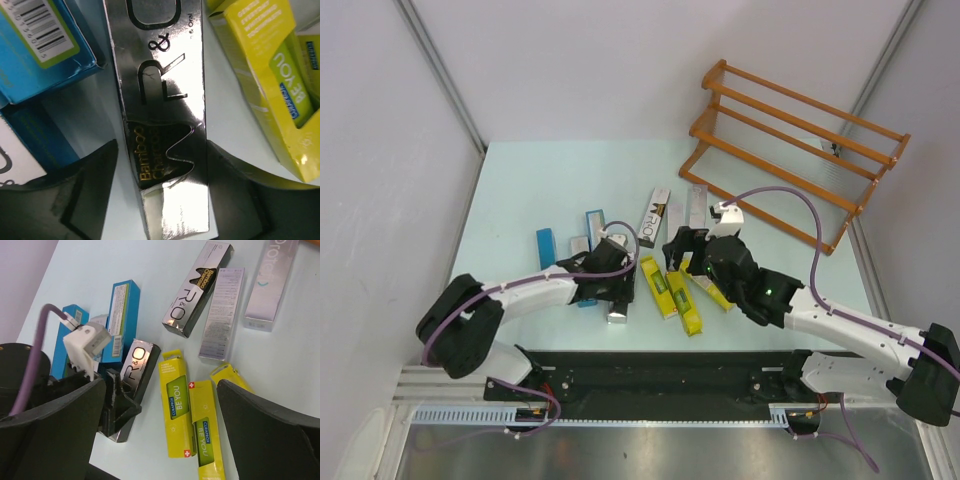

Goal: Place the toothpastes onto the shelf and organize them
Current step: Pick up the toothpaste from the center of the board.

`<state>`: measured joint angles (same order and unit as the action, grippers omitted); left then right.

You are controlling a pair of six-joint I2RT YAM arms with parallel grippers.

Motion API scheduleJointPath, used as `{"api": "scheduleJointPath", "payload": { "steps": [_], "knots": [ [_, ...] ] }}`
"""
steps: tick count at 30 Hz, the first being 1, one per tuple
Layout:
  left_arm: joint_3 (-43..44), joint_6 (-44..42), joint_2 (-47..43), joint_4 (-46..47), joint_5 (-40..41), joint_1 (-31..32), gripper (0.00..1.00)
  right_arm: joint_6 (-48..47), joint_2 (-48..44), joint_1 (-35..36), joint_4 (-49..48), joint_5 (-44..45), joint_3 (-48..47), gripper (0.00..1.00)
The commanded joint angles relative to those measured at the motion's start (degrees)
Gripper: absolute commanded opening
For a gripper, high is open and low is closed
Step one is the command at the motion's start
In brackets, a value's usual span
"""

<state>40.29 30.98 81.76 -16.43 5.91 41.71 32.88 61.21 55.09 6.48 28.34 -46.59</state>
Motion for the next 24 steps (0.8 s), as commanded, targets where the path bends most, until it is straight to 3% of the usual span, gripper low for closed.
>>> {"api": "scheduleJointPath", "payload": {
  "steps": [1, 2, 3, 8, 18, 24],
  "knots": [
    [3.2, 0.8, 4.3, 0.8, 4.9, 2.8, 0.68, 1.0, -0.3, -0.2, 0.1, -0.7, -2.1, 1.00],
    [3.5, 0.8, 5.0, 0.7, 5.9, 3.4, 0.61, 1.0, -0.4, -0.2, 0.2, -0.8, -2.1, 1.00],
    [3.9, 0.9, 5.8, 0.1, 6.5, 4.2, 0.61, 1.0, -0.5, -0.3, 0.3, -0.8, -2.1, 1.00],
    [4.5, 2.2, 6.1, -0.2, 8.1, 5.4, 0.29, 3.5, -0.4, -1.4, 3.2, 0.5, -2.1, 1.00],
    [3.0, 3.0, -9.3, -1.7, 10.3, 5.5, 0.27, 6.2, 2.0, -4.9, 2.3, -6.4, -2.1, 1.00],
    [2.6, 2.2, -17.8, -1.8, 7.9, 5.8, 0.27, 8.2, 7.2, -6.8, -4.8, -18.2, -2.0, 1.00]
  ]
}}
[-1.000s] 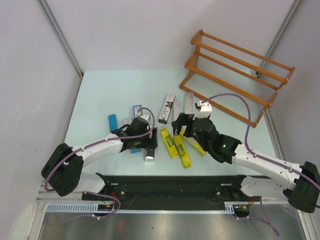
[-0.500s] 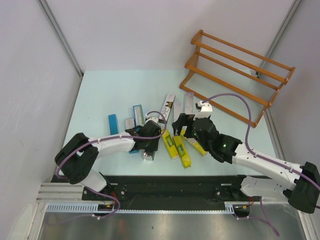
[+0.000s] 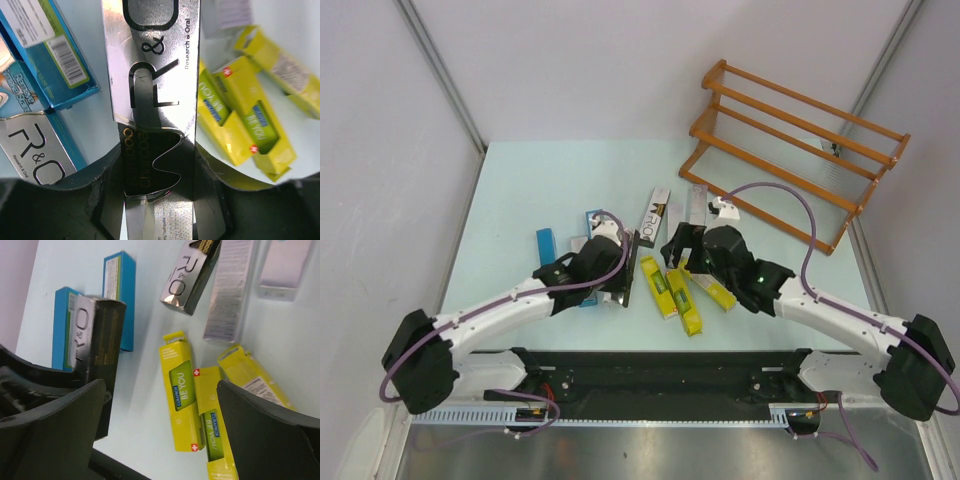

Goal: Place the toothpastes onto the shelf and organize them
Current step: Pick up the toothpaste from the center of the board.

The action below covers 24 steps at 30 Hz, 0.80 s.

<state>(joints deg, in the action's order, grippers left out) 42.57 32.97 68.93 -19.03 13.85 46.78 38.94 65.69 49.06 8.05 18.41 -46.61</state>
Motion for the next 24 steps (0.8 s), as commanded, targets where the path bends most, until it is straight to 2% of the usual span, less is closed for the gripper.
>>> {"api": "scheduleJointPath", "payload": {
  "steps": [1, 3, 10, 21, 23, 24],
  "knots": [
    [0.2, 0.0, -5.5, 1.1, -0.7, 0.9, 0.28, 2.6, 3.6, -0.7, -9.3, -10.7, -2.0, 1.00],
    [-0.2, -0.1, -6.5, 1.6, -0.8, 1.6, 0.29, 3.3, 5.6, -0.8, -11.7, -13.3, -1.9, 1.00],
    [-0.6, -1.2, -7.8, 3.1, -2.9, 3.4, 0.30, 8.7, 8.6, -0.9, -29.2, -23.5, 2.8, 1.00],
    [1.3, -1.8, -10.5, 2.9, -2.2, 7.3, 0.31, 11.4, 12.4, -1.2, -31.9, -24.7, 3.0, 0.99],
    [1.3, -1.9, -10.7, 3.2, -2.4, 8.1, 0.31, 11.9, 13.1, -1.2, -32.4, -25.2, 3.1, 0.98],
    [1.4, -1.9, -10.8, 3.6, -2.4, 8.4, 0.31, 12.0, 13.4, -1.2, -33.0, -25.5, 3.2, 0.93]
  ]
}}
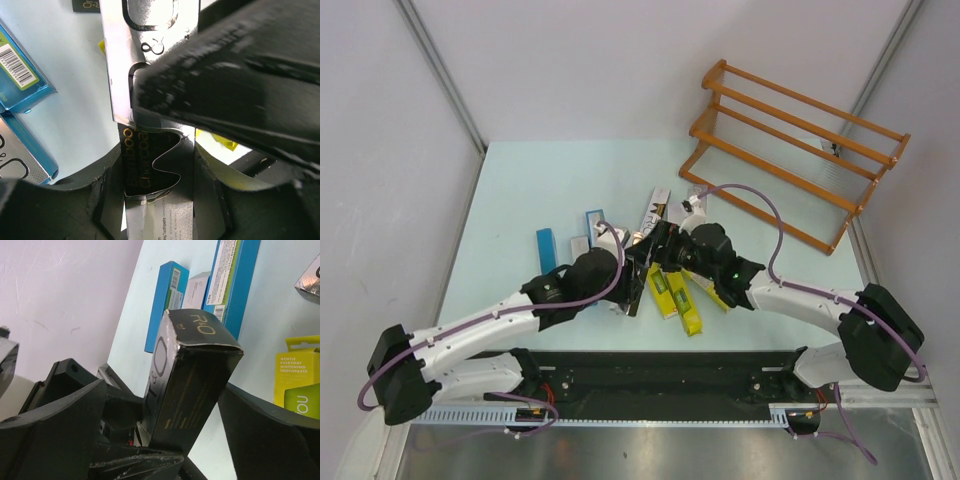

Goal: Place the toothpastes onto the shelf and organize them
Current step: Pick up the toothpaste from the center of the board.

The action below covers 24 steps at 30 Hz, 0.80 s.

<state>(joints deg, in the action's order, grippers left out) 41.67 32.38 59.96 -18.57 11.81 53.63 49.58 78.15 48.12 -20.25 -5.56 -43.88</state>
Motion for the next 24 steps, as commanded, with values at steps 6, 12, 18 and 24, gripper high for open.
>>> {"api": "scheduleJointPath", "payload": {
  "steps": [6, 12, 18, 24],
  "knots": [
    [2.8, -2.6, -2.7, 2.7, 0.8, 2.9, 0.33, 2.8, 0.6, -0.9, -9.9, -3.6, 2.7, 0.70],
    [3.0, -3.0, -3.1, 2.3, 1.0, 2.9, 0.36, 3.3, -0.9, -1.5, -13.8, -5.1, 4.7, 0.51],
    [3.3, -3.5, -3.3, 2.0, 1.5, 2.9, 0.42, 2.8, -3.9, -1.7, -16.4, -4.5, 6.9, 0.43],
    [5.3, -4.3, -4.3, -1.0, 5.6, 2.9, 0.83, 2.4, -9.1, -1.7, -14.7, 0.5, 9.2, 0.42]
  ]
}}
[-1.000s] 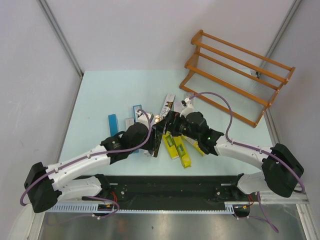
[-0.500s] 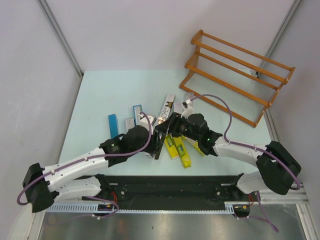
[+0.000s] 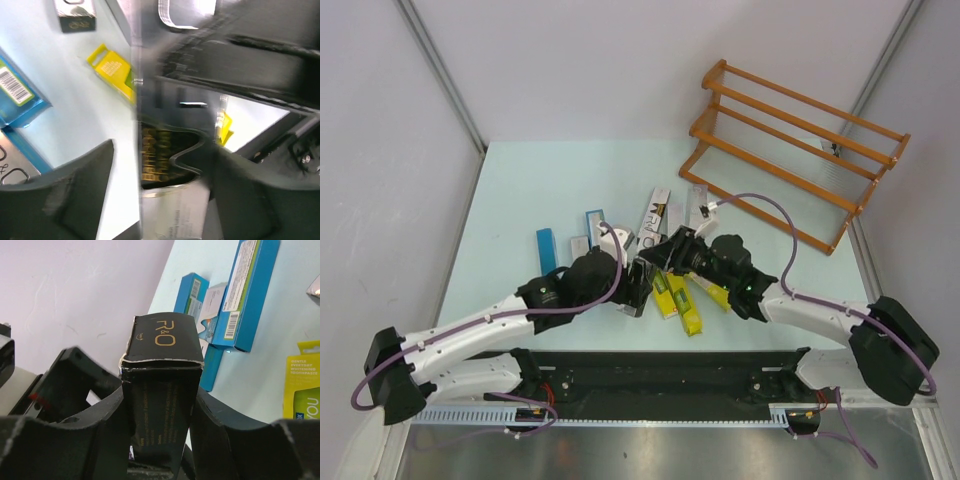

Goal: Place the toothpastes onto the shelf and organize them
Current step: Pick up the toothpaste from the center of the board.

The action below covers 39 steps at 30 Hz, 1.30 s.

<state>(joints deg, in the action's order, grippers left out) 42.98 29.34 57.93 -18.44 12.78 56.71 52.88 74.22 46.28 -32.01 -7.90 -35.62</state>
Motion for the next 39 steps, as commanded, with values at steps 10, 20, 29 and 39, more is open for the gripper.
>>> {"api": "scheduleJointPath", "payload": {
  "steps": [10, 20, 29, 39],
  "knots": [
    [6.1, -5.1, -8.1, 6.5, -6.5, -0.3, 1.00, -4.2, -28.0, 0.1, 7.9, 20.2, 7.8, 0.42],
    [6.8, -2.5, -8.4, 18.3, -25.2, -0.7, 1.00, -9.5, -58.0, 0.3, 19.9, 30.9, 11.3, 0.42],
    [3.2, 8.3, 1.3, 40.6, -47.0, -3.4, 1.00, -13.6, -69.9, 0.3, 20.8, 28.8, 10.9, 0.42],
    [3.8, 13.9, 8.7, 50.8, -51.1, -3.5, 0.99, -12.7, -67.6, 0.3, 17.0, 25.2, 11.0, 0.42]
  ]
}}
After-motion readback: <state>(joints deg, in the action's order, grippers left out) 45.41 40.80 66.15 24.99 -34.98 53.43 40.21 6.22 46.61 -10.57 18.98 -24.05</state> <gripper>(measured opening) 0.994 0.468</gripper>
